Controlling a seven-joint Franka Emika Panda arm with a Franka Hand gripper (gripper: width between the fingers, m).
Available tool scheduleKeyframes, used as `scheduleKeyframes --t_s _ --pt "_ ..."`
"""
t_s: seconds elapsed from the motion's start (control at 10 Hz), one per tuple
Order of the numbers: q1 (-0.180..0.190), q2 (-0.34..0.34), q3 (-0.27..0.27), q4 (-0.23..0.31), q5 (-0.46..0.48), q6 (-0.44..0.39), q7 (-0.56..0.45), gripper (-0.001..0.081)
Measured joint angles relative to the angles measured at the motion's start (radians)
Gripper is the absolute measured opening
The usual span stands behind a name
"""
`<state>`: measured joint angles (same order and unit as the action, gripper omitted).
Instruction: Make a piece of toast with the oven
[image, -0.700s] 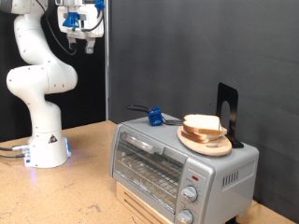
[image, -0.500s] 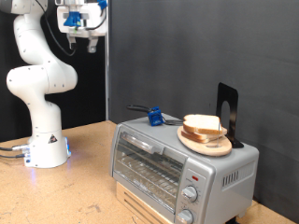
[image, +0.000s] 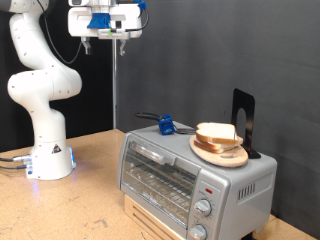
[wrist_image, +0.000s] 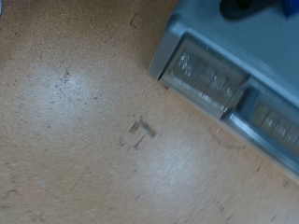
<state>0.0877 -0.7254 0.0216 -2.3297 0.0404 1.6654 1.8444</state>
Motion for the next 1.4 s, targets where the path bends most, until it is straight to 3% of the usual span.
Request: scheduleKeyframes --t_s 0.2,0.4,0.6,0.9,1.0,1.2,1.3,1.4 --pt "0.043 0.026 -0.06 0.011 0.018 0.017 -0.245 0.0809" --pt "0.059 0.138 -0.077 0.08 0.017 0.027 -0.37 0.0809" --pt "0.058 0.121 -0.078 0.066 0.024 0.066 -0.4 0.0809" --pt "0.094 0.166 -0.105 0.054 0.04 0.211 -0.684 0.0809" --pt "0.09 0.163 -0.104 0.054 0.042 0.202 -0.655 0.0809" --pt "0.115 0.16 -0.142 0.059 0.081 0.143 -0.855 0.0809" --pt "0.123 0.168 -0.161 0.053 0.097 0.171 -0.93 0.0809" --pt "0.124 0.184 -0.163 0.037 0.102 0.225 -0.942 0.0809"
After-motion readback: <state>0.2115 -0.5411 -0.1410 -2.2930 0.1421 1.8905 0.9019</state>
